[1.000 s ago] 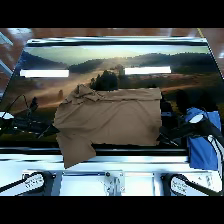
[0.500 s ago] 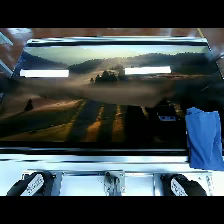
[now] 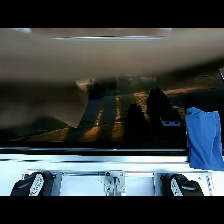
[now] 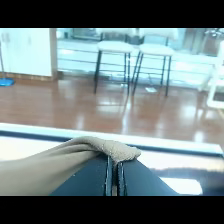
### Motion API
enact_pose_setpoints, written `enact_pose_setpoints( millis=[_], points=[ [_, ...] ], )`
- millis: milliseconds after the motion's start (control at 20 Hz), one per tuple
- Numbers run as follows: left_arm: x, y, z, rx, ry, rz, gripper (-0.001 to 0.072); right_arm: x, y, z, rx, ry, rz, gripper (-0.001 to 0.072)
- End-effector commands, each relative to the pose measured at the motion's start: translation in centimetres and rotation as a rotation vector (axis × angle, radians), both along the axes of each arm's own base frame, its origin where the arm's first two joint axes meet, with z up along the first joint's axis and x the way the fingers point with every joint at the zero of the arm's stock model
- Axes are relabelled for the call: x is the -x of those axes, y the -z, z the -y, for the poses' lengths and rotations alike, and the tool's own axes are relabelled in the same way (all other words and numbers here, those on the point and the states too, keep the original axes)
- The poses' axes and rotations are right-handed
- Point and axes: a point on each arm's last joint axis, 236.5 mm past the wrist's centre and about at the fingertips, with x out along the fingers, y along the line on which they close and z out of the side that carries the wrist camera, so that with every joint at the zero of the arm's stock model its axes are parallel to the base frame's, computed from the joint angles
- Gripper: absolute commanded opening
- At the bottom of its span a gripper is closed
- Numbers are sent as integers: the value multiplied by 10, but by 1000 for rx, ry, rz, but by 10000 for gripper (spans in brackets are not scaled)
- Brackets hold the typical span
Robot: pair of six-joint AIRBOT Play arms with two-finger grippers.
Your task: Fold the shirts.
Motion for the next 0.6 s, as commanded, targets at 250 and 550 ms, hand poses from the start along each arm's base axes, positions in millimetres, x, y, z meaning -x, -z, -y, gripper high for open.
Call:
enact_pose_setpoints(
  millis=[250,550],
  points=[
    [-15,88,-15,52,-42,-355,37,19,101,59,-13,256,-457,63],
    [-110,270,-57,213,1,-883,37,-60,287,56,-66,179,-1119,63]
  ],
)
